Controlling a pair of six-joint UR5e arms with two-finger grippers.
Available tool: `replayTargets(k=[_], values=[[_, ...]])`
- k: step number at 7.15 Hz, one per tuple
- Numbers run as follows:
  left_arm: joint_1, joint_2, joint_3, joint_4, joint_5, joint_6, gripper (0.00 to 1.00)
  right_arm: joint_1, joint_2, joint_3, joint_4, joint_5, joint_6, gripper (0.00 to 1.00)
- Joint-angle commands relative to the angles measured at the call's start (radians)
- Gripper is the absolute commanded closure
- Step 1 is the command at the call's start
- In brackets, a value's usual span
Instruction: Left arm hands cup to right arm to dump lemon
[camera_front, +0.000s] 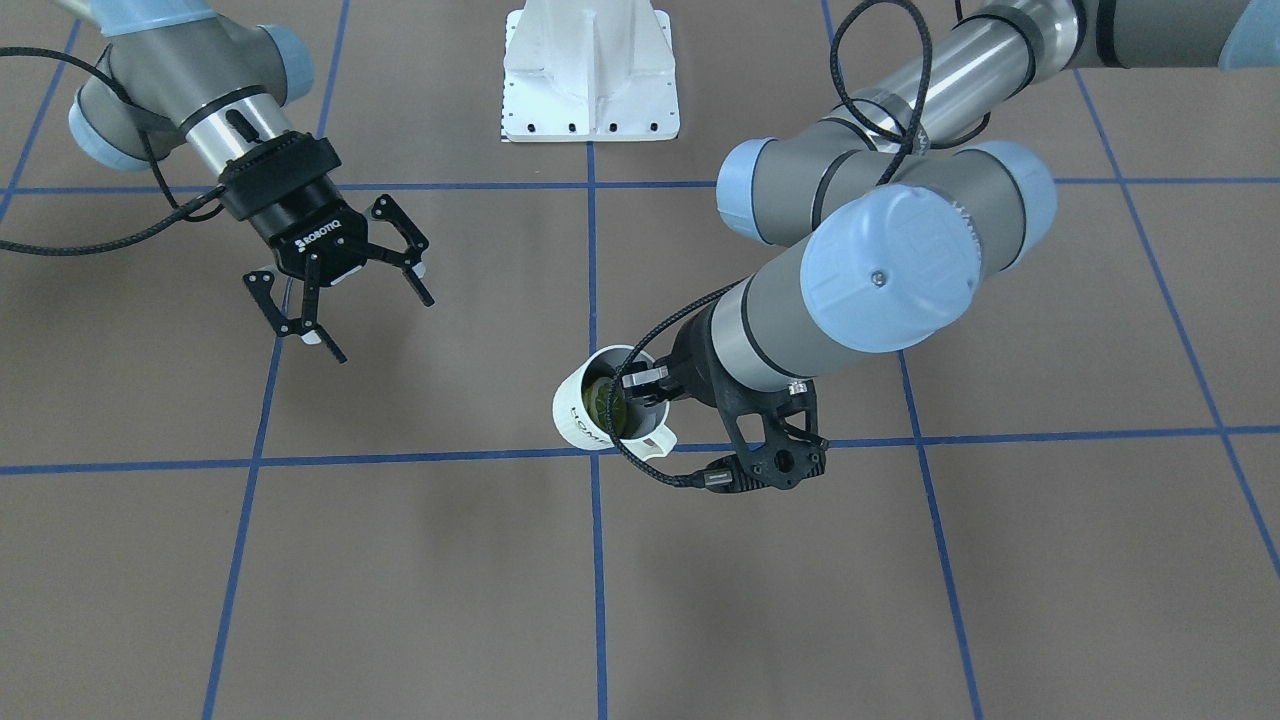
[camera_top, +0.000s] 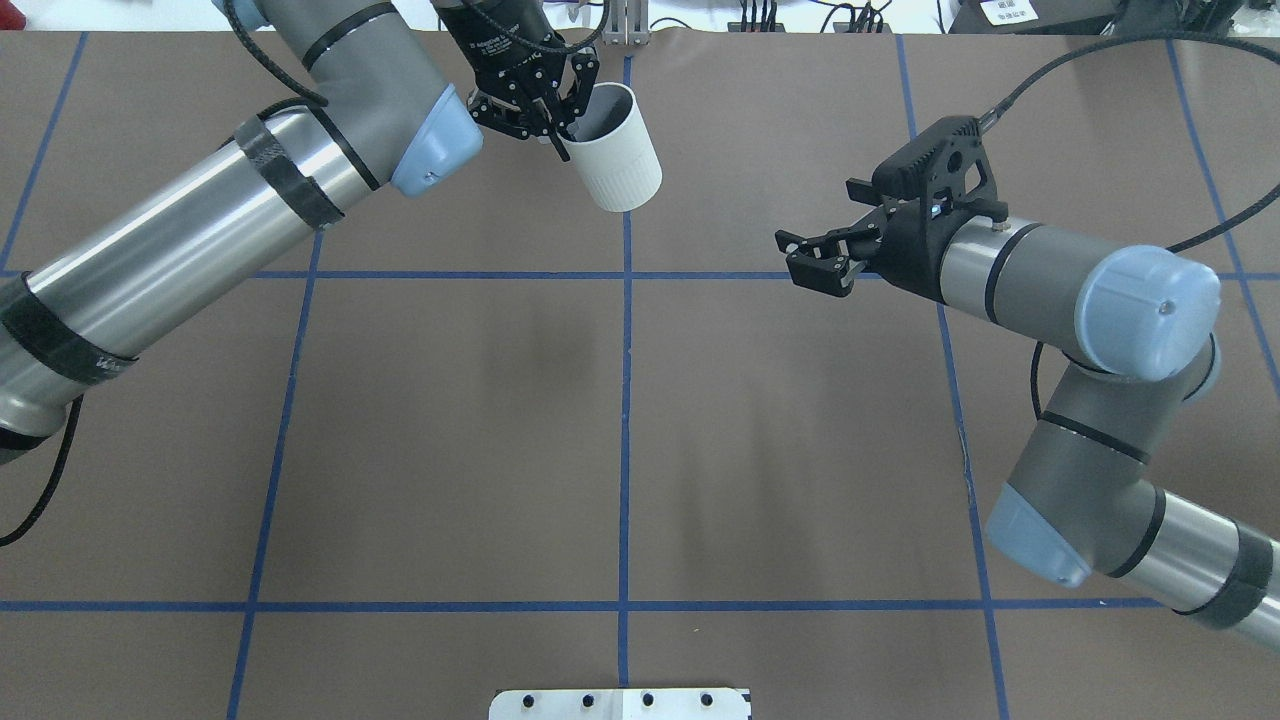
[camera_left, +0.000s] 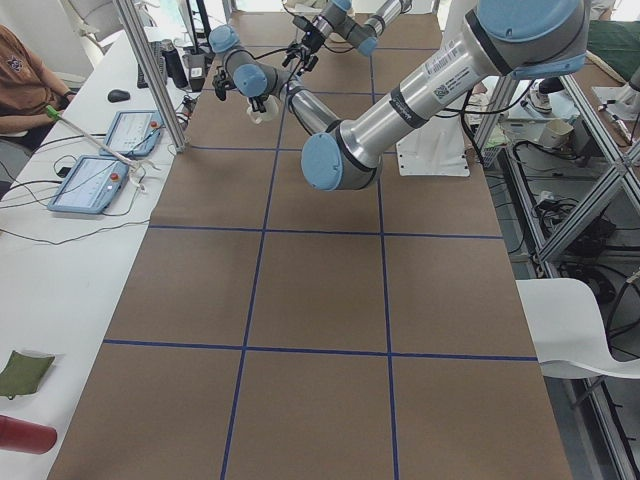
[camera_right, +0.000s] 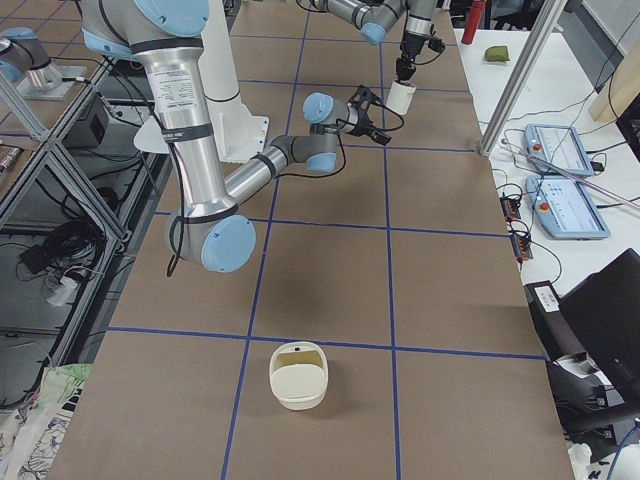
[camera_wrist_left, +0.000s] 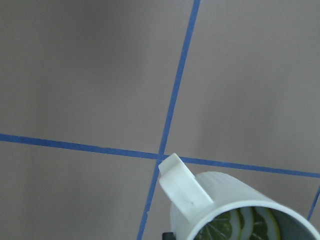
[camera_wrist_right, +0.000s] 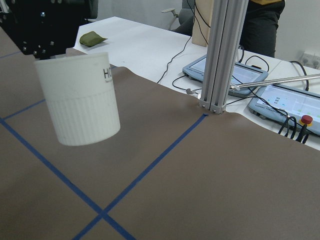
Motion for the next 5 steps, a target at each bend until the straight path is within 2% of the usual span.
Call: replayTargets(k=[1,5], values=[[0.033,-0.006,0.014,-0.044,0.0,-0.018,1.0,-0.075,0.011,0.0,0.003,-0.083,0.001,0.01],[0.1,-0.038,0.01,-0.044,0.0,-0.021,1.0,-0.104,0.05,-0.014,0.0,-0.089,0.0,0.01]])
